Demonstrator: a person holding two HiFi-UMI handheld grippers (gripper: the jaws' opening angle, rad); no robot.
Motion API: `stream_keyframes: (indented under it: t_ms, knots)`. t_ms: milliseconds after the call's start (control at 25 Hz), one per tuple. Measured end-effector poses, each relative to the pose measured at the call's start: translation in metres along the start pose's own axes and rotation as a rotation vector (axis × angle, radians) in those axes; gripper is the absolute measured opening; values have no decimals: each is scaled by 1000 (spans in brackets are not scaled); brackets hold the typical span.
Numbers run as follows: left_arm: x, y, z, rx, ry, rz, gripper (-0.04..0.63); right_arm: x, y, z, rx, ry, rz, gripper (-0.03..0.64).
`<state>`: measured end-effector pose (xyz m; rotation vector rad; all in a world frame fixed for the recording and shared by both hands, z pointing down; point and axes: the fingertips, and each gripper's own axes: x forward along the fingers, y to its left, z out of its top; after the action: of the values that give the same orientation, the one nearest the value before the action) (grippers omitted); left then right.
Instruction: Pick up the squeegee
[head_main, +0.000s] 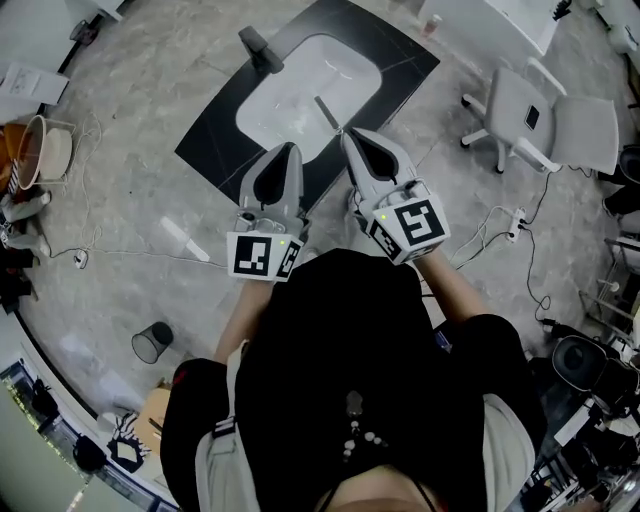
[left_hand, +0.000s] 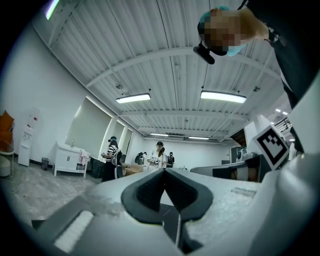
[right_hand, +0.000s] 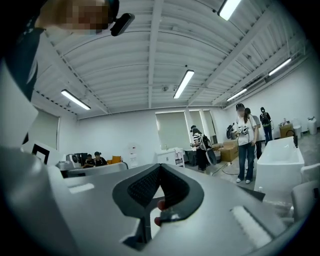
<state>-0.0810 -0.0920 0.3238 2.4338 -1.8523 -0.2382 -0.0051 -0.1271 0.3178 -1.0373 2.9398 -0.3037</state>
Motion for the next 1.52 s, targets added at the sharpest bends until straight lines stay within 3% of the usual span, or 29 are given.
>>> stream_keyframes:
  t_ms: [360, 880, 1280, 1520]
  knots:
    - [54, 15, -13, 11, 25, 138, 2, 50, -62, -11, 44, 78, 102, 3]
    - [114, 44, -13, 48, -19, 341, 2, 125, -110, -31, 52, 190, 291, 3]
    - [132, 75, -16, 53, -3, 377, 2, 183, -121, -62, 55, 276, 313, 3]
    - [135, 96, -22, 31, -9, 378, 2, 204, -124, -89, 73, 328, 282, 3]
